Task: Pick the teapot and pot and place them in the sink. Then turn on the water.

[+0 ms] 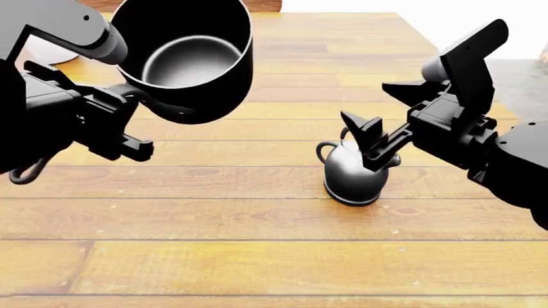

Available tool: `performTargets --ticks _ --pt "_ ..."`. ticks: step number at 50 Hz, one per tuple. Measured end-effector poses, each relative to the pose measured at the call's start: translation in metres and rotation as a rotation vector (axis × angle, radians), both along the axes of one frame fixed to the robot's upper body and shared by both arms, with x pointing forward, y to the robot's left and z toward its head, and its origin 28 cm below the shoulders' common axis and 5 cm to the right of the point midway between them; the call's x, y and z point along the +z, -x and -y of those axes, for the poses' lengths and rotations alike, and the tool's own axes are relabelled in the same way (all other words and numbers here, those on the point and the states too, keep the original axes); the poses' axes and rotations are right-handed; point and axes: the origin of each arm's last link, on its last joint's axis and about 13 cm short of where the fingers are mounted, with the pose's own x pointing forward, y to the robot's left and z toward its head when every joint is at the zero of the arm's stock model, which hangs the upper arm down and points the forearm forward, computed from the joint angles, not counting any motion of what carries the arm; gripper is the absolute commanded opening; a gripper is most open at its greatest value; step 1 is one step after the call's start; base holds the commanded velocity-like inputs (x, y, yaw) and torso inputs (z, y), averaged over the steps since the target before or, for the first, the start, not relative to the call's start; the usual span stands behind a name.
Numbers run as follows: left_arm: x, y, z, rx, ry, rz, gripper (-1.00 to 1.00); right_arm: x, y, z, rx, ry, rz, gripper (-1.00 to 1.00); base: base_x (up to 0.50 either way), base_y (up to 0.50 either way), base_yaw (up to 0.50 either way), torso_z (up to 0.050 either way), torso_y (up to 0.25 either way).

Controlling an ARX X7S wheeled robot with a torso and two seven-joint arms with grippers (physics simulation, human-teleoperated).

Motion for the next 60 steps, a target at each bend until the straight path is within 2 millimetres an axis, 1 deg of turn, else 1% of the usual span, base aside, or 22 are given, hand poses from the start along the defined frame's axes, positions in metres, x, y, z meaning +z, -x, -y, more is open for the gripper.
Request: performTargets --ticks 16,60 --pt "-0.003 -0.002 0.001 -0.007 -0.008 -0.01 -1.0 -0.015 -0.005 0.002 -0.009 -0.011 -0.036 1.0 0.0 0.0 0.0 0.001 0.003" --pt "-0.012 -0.007 0.002 -0.017 -0.004 -0.034 -1.0 -0.047 -0.013 0.005 -0.016 -0.014 -0.13 1.0 0.0 0.0 0.0 0.001 0.003"
